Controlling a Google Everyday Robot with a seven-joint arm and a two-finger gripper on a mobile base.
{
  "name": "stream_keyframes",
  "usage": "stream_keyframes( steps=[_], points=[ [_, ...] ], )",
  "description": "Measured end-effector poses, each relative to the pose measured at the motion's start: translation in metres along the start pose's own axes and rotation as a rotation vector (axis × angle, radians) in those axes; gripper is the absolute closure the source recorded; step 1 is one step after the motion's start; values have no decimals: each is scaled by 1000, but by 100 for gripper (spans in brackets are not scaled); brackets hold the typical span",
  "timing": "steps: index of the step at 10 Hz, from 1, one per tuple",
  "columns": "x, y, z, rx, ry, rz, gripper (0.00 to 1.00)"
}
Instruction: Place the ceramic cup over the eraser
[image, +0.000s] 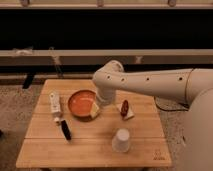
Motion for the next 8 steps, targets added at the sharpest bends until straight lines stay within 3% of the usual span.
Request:
stream_keyframes(
  steps=[4,8],
  points=[
    [81,-14,-8,16,52,67,20],
    [126,-5,-3,23,99,128,20]
  ],
)
